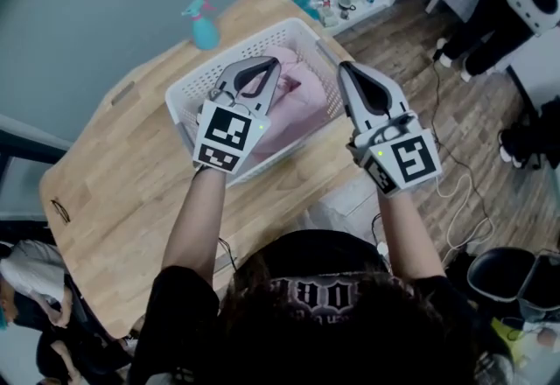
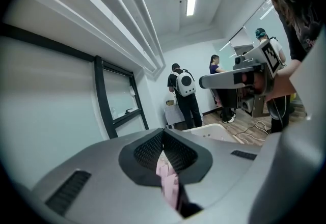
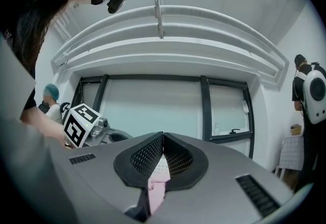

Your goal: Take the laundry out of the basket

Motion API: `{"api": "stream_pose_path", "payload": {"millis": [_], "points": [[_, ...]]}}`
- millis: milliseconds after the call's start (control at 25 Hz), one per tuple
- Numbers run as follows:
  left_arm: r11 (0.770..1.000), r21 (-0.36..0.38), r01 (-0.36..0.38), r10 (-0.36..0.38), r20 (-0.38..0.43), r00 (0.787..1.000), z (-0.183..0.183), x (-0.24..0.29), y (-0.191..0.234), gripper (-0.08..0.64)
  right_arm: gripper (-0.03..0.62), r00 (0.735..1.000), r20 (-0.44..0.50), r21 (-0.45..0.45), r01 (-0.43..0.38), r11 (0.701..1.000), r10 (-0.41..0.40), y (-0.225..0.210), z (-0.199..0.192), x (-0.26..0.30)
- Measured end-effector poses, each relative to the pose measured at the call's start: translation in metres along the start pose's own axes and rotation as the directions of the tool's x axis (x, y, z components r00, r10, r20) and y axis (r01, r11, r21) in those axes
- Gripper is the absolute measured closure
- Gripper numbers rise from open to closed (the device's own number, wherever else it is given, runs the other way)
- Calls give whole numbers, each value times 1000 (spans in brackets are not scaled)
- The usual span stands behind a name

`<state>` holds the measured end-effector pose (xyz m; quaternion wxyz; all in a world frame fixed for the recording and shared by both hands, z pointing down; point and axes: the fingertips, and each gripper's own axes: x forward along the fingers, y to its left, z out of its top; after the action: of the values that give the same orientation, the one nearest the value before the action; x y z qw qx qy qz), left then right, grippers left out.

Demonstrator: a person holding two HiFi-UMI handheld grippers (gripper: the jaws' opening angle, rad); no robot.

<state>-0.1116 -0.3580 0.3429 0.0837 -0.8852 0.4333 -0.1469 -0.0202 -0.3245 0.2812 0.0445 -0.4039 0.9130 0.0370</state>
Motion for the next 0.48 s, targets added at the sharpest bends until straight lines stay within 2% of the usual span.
{"api": "stream_pose_path", "payload": {"millis": [40,120,160,320,480], "points": [[1000,-18,19,-20,-6,1000,-5,5,-2,561,565,1000,-6,-5,-3,1000,3,-1,-3,1],[995,-75,73,-75,-17,997,-16,14,-8,418,565,1000,-10,-20,-9,1000,9,-4,-7,4],[991,-95,97,-100,-27,995,-22,19,-10,394,565,1000,-9,-27,-12,1000,12,-5,-9,5],[982,-92,166,-176,-108,979,-48,35,-22,297,565,1000,-19,-31,-22,999,21,-7,-15,9],[959,-123,254,-273,-168,947,-71,50,-42,161,565,999,-35,-24,-18,1000,17,-14,-19,9]]}}
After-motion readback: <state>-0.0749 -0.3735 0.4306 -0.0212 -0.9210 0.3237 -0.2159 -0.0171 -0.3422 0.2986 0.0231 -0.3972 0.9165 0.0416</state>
